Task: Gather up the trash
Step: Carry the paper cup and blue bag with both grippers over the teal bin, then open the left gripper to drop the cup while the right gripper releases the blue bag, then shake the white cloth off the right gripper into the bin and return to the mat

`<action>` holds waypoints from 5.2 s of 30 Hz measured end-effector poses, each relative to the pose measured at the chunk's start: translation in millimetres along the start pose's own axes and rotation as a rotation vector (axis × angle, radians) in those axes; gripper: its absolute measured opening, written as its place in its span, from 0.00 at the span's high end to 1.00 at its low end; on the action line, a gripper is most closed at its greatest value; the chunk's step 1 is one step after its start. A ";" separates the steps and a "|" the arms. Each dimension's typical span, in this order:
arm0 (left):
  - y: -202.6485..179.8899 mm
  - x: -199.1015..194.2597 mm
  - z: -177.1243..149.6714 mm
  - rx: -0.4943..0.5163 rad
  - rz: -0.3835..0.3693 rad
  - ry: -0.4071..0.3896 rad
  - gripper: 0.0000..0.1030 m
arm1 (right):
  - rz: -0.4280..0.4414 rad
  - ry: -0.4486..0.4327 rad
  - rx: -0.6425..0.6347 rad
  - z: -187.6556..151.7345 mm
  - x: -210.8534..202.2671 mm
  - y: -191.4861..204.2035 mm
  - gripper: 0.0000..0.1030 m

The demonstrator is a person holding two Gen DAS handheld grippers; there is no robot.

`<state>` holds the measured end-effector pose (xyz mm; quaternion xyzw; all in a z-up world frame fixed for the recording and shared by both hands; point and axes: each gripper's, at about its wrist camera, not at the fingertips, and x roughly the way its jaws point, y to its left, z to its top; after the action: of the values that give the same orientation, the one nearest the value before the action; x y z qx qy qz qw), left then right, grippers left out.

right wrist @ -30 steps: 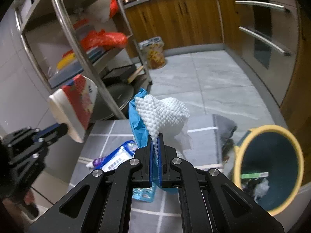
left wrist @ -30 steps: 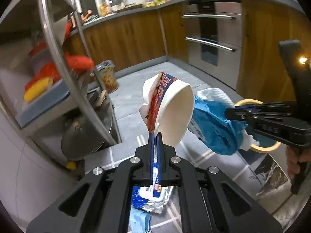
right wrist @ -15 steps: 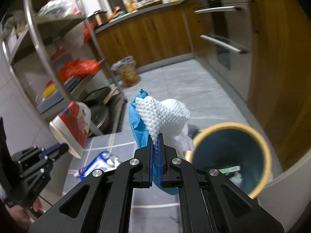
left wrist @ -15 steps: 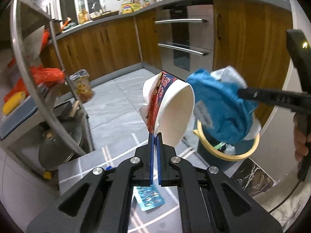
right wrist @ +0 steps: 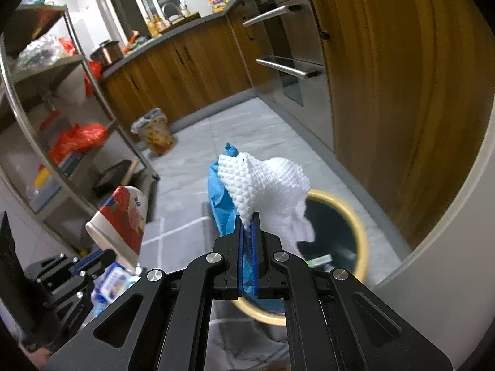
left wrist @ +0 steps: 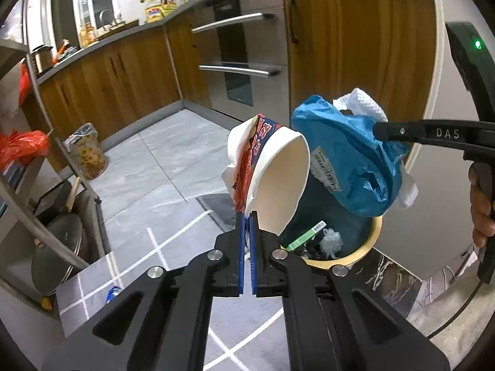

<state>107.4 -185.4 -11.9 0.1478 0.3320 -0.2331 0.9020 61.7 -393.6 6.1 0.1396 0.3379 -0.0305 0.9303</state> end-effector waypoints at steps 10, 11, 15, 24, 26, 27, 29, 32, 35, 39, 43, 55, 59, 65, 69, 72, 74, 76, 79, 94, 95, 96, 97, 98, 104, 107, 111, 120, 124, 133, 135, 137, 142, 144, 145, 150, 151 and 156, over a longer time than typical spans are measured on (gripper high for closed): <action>-31.3 30.1 -2.2 0.047 -0.071 0.028 0.98 | -0.048 0.041 -0.016 -3.3 19.6 -22.6 0.95; -33.8 33.0 -3.7 0.057 -0.071 0.031 0.98 | -0.050 0.045 -0.015 -3.2 22.2 -23.8 0.95; -45.3 47.6 -8.1 0.099 -0.077 0.054 0.98 | -0.039 0.064 0.000 -3.5 34.7 -28.3 0.95; -53.8 77.7 -9.8 0.106 -0.102 0.096 0.98 | -0.061 0.121 0.049 -4.1 58.9 -40.4 0.95; -55.8 85.8 -10.4 0.101 -0.114 0.110 0.98 | -0.057 0.131 0.055 -3.9 63.8 -39.4 0.95; -57.3 89.8 -9.8 0.105 -0.115 0.112 0.98 | -0.054 0.136 0.055 -4.1 65.8 -38.8 0.95; -61.8 101.9 -10.7 0.136 -0.102 0.118 0.98 | -0.062 0.148 0.045 -5.2 70.5 -37.9 0.95; -62.5 117.8 -13.9 0.145 -0.081 0.140 0.98 | -0.068 0.162 0.049 -6.2 75.7 -39.2 0.95; -63.7 127.1 -17.2 0.158 -0.074 0.161 0.98 | -0.072 0.168 0.049 -7.3 77.8 -38.8 0.95; -66.2 129.4 -16.1 0.168 -0.082 0.160 0.98 | -0.081 0.166 0.037 -7.3 79.8 -37.8 0.95; -66.3 129.1 -15.3 0.160 -0.089 0.156 0.98 | -0.075 0.159 0.051 -7.6 79.8 -38.7 0.95; -69.0 138.2 -17.1 0.172 -0.092 0.177 0.98 | -0.047 0.171 0.131 -8.5 86.0 -57.0 0.95; -70.7 141.0 -18.2 0.174 -0.089 0.184 0.98 | -0.016 0.179 0.157 -9.1 89.1 -61.0 0.95; -70.1 141.9 -17.6 0.165 -0.093 0.185 0.98 | 0.019 0.177 0.187 -8.7 89.8 -66.3 0.95; -66.9 142.3 -16.8 0.153 -0.094 0.182 0.98 | 0.028 0.193 0.204 -9.4 91.9 -67.5 0.95; -67.5 143.0 -17.4 0.152 -0.099 0.191 0.96 | 0.027 0.221 0.216 -11.6 97.0 -69.0 0.91; -68.4 143.4 -18.6 0.156 -0.102 0.197 0.96 | 0.023 0.213 0.214 -10.5 96.2 -68.3 0.84; -69.2 143.2 -19.8 0.162 -0.103 0.203 0.95 | 0.028 0.204 0.225 -9.4 94.8 -68.2 0.74; -68.1 140.7 -20.0 0.164 -0.095 0.200 0.89 | 0.028 0.199 0.219 -9.0 92.5 -64.7 0.73; -39.3 101.9 -28.1 0.129 -0.044 0.180 0.88 | 0.016 0.176 0.168 -8.6 78.9 -46.4 0.76; -37.1 99.1 -28.3 0.124 -0.042 0.179 0.88 | 0.009 0.178 0.169 -9.6 78.5 -46.0 0.76; -34.0 94.3 -29.5 0.120 -0.038 0.175 0.88 | 0.006 0.182 0.169 -9.8 78.6 -46.0 0.76; -32.5 91.8 -29.9 0.120 -0.035 0.173 0.88 | 0.007 0.184 0.168 -8.9 78.4 -45.5 0.76; -30.4 88.4 -31.3 0.121 -0.030 0.172 0.88 | 0.005 0.184 0.162 -8.5 78.4 -43.9 0.76; -9.8 66.1 -36.3 0.076 -0.009 0.162 0.88 | -0.015 0.193 0.111 -11.3 79.7 -34.7 0.76; 1.4 51.2 -38.6 0.052 -0.004 0.142 0.88 | -0.021 0.191 0.101 -12.0 81.4 -33.1 0.76; 34.3 29.5 -44.0 -0.017 0.029 0.120 0.88 | -0.049 0.172 0.072 -9.3 83.0 -22.9 0.75; 142.8 -36.5 -64.3 -0.212 0.178 0.050 0.88 | -0.173 0.253 -0.032 -16.1 103.8 3.2 0.35; 180.1 -60.1 -77.9 -0.316 0.217 0.039 0.86 | -0.177 0.316 -0.043 -24.3 112.5 11.2 0.28; 204.0 -83.2 -98.2 -0.373 0.246 0.047 0.81 | -0.055 0.288 0.022 -19.9 115.5 21.2 0.25; 203.5 -85.6 -99.8 -0.361 0.251 0.049 0.81 | -0.079 0.321 0.012 -23.8 124.8 16.3 0.25; 205.5 -87.4 -100.8 -0.356 0.254 0.048 0.81 | -0.103 0.350 0.004 -28.1 132.4 9.0 0.25; 212.9 -88.7 -99.9 -0.388 0.243 0.037 0.81 | -0.216 0.502 -0.016 -50.6 154.3 -24.8 0.25; 213.2 -86.9 -95.4 -0.393 0.235 0.029 0.81 | -0.256 0.506 -0.028 -52.8 154.0 -32.7 0.25; 212.3 -86.2 -93.3 -0.391 0.231 0.026 0.81 | -0.266 0.509 -0.025 -53.6 153.5 -35.7 0.25; 201.3 -77.6 -81.1 -0.359 0.200 0.020 0.81 | -0.293 0.574 0.052 -64.8 150.7 -59.3 0.25; 201.0 -76.0 -80.6 -0.355 0.197 0.021 0.81 | -0.283 0.563 0.064 -64.4 148.0 -61.5 0.24; 193.2 -70.7 -74.8 -0.342 0.179 0.023 0.81 | -0.337 0.541 0.114 -61.7 134.2 -83.6 0.24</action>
<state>120.5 32.7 1.9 0.0238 0.3626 -0.0903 0.9272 114.1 -451.5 -144.6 0.1367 0.5890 -0.1647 0.7793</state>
